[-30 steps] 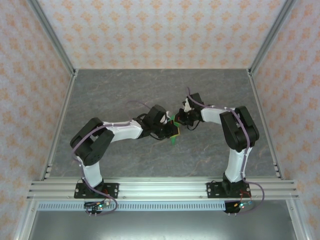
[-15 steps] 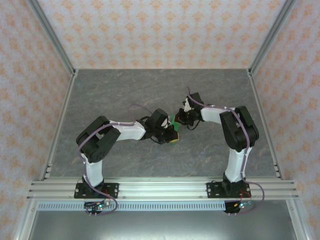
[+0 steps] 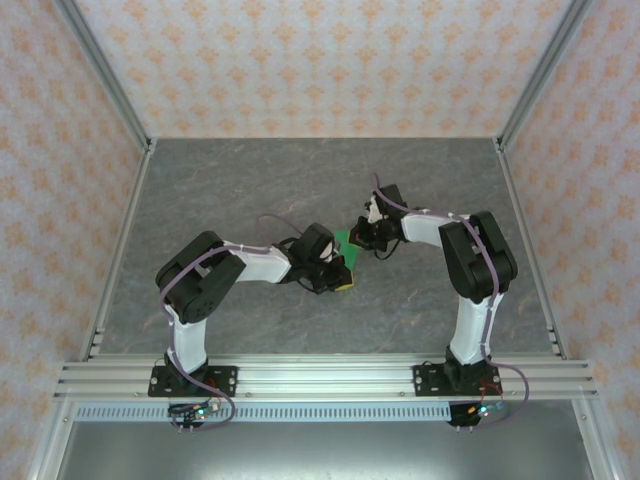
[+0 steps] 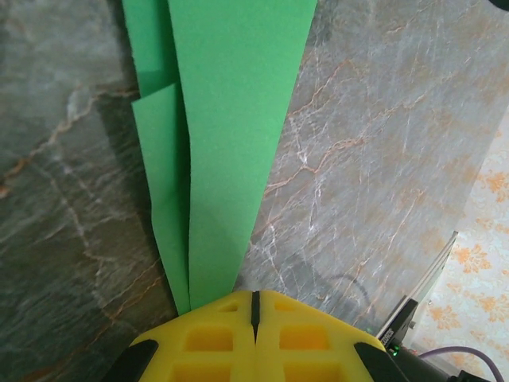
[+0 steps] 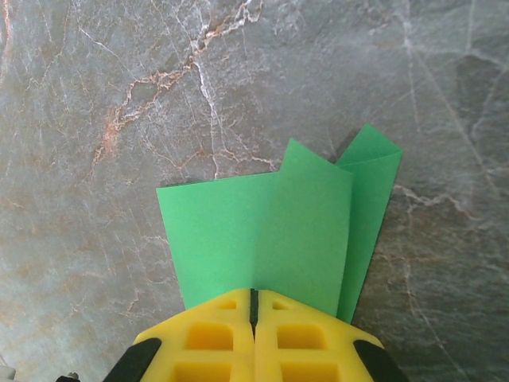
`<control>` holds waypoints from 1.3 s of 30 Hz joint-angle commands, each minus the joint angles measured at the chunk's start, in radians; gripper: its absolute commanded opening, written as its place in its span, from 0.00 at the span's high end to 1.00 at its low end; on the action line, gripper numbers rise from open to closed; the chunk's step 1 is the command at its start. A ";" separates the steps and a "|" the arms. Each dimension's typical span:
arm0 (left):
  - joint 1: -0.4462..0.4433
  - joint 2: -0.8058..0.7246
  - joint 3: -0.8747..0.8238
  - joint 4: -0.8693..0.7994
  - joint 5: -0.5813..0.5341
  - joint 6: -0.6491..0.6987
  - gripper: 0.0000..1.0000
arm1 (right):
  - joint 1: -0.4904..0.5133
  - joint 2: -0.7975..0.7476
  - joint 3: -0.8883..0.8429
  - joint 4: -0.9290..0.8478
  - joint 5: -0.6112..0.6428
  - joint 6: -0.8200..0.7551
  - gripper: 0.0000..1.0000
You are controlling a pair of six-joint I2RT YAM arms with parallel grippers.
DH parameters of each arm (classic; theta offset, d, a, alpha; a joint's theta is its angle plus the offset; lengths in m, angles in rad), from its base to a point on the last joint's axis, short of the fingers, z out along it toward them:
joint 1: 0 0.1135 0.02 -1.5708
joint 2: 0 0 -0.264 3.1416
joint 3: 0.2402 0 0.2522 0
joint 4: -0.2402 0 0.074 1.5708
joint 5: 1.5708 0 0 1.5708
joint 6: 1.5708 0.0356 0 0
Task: Fold a paper plane with a square sheet of paper (fold left side to right side)
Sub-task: Fold the wing for the fifth time at the center of the table.
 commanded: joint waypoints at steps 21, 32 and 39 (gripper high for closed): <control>-0.036 0.005 -0.106 -0.013 -0.006 -0.024 1.00 | 0.000 0.070 0.013 -0.095 0.106 -0.014 1.00; -0.058 -0.036 -0.154 -0.028 -0.009 -0.029 1.00 | -0.001 0.085 0.029 -0.114 0.115 -0.012 1.00; -0.069 -0.037 -0.162 -0.029 -0.010 -0.033 1.00 | -0.001 0.090 0.034 -0.119 0.115 -0.014 1.00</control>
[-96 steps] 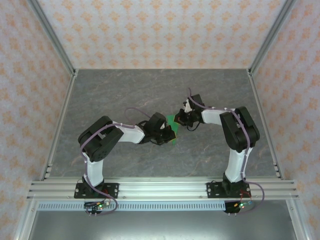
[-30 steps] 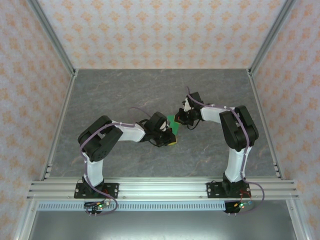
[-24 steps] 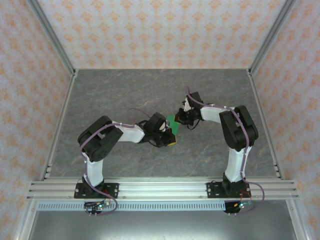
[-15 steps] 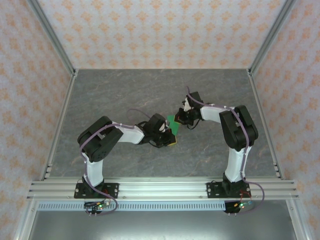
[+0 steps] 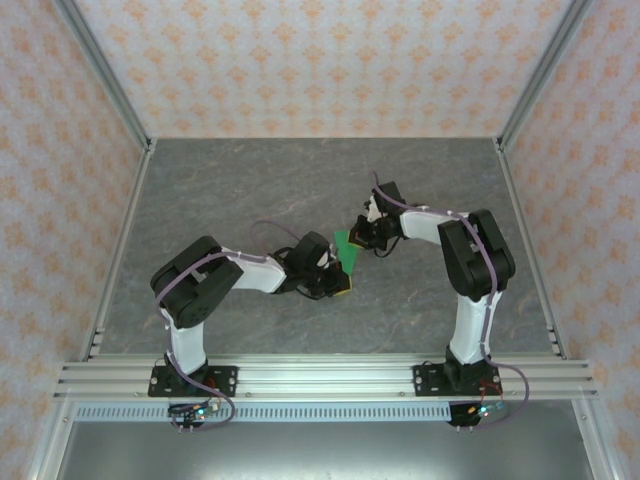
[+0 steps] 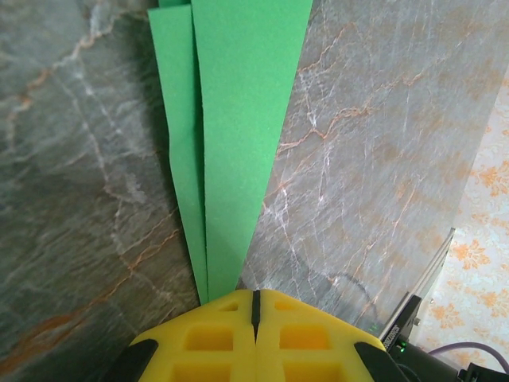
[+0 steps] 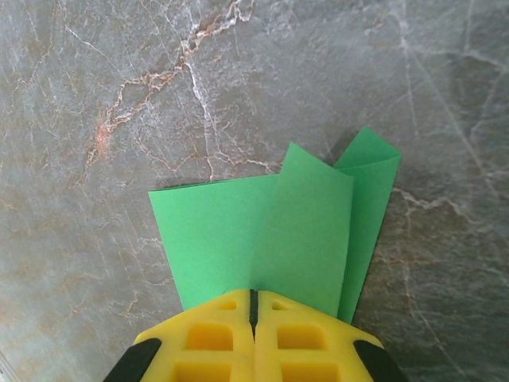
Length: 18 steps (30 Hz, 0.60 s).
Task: Fold a paper plane with a square sheet of paper (fold left side to right side)
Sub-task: Fold the wing for the fifth time at the center of the table.
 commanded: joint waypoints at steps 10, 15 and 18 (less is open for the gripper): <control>-0.041 -0.025 -0.058 -0.160 0.027 -0.008 1.00 | -0.001 0.069 -0.010 -0.055 0.115 -0.014 1.00; -0.041 -0.071 -0.037 -0.157 0.042 -0.004 1.00 | -0.001 0.070 -0.010 -0.054 0.111 -0.014 1.00; -0.027 -0.101 0.012 -0.205 0.043 0.028 1.00 | -0.001 0.071 -0.010 -0.054 0.109 -0.015 1.00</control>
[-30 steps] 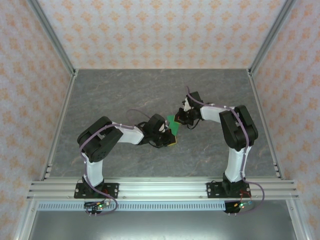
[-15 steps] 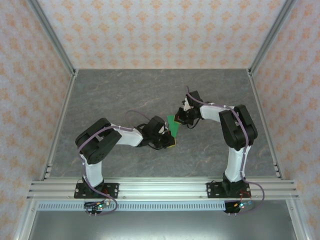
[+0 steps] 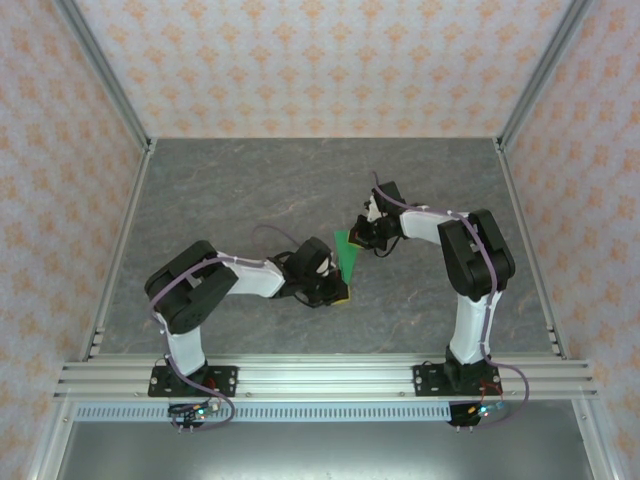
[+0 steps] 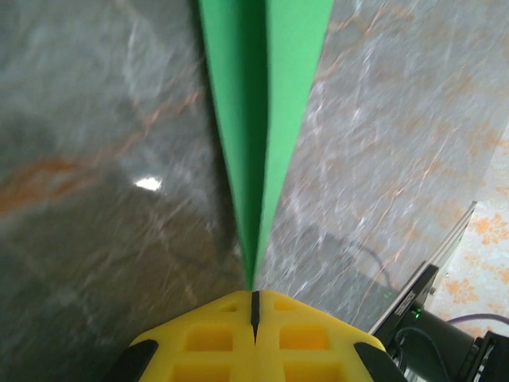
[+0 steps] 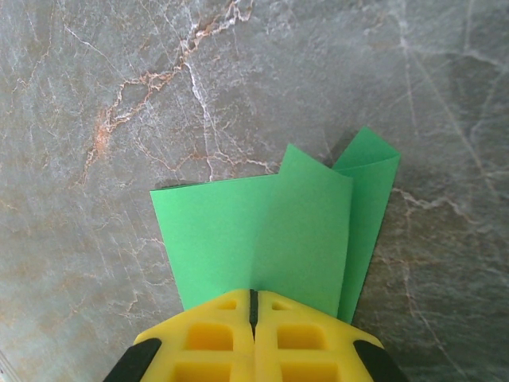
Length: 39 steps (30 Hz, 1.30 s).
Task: Fold a paper plane with a square sheet of paper (fold left side to right side)
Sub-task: Fold the wing for the fifth time at the center of the table.
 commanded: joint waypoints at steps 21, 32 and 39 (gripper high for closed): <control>0.087 0.149 0.253 -0.184 0.041 0.145 1.00 | 0.000 0.070 -0.008 -0.063 0.100 -0.018 1.00; 0.038 0.120 0.160 -0.247 0.021 0.162 1.00 | 0.000 0.070 -0.003 -0.073 0.102 -0.020 1.00; -0.002 0.095 0.091 -0.225 0.029 0.144 1.00 | -0.001 0.070 -0.002 -0.064 0.094 -0.019 1.00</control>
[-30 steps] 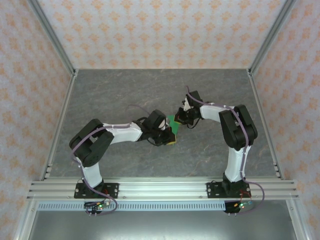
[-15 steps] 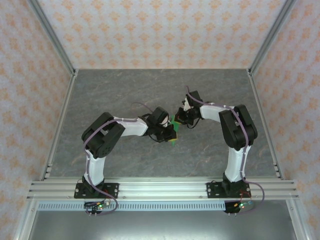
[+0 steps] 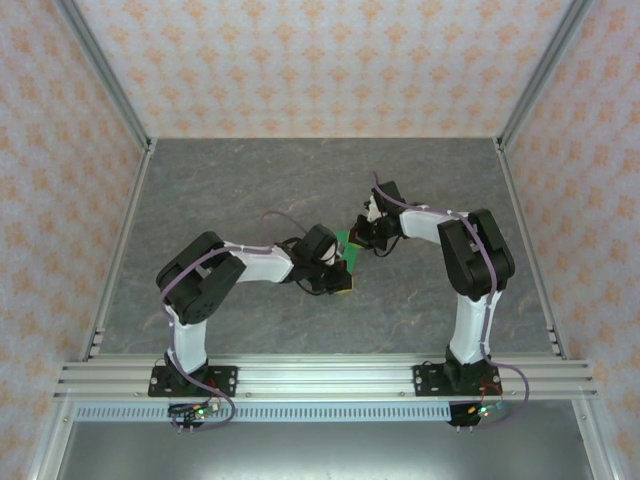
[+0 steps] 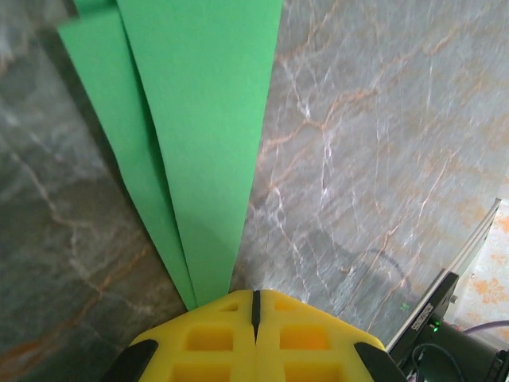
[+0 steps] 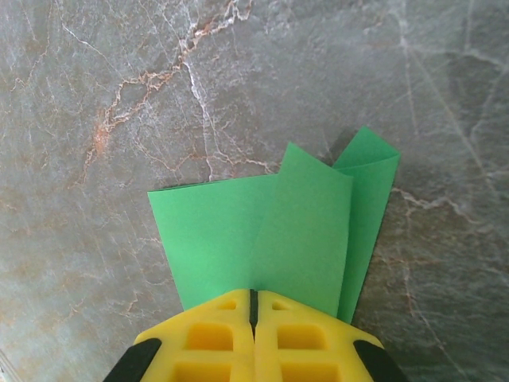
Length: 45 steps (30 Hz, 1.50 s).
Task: Fold a paper plane with a square sheet of paper (fold left side to right side)
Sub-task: Fold the wing for the fifth time at the center of the table, then pick up the paper plane at the center of the table.
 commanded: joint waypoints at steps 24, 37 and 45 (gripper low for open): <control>0.057 -0.652 -0.102 -0.322 -0.601 0.216 0.70 | 0.039 -0.339 0.052 -0.293 0.365 -0.070 0.41; 0.060 -0.813 -0.140 -0.328 -0.914 0.211 0.31 | 0.246 -0.196 0.065 -0.349 0.560 0.014 0.26; 0.064 -0.850 -0.175 -0.331 -0.937 0.193 0.28 | 0.282 -0.119 0.094 -0.370 0.595 0.004 0.54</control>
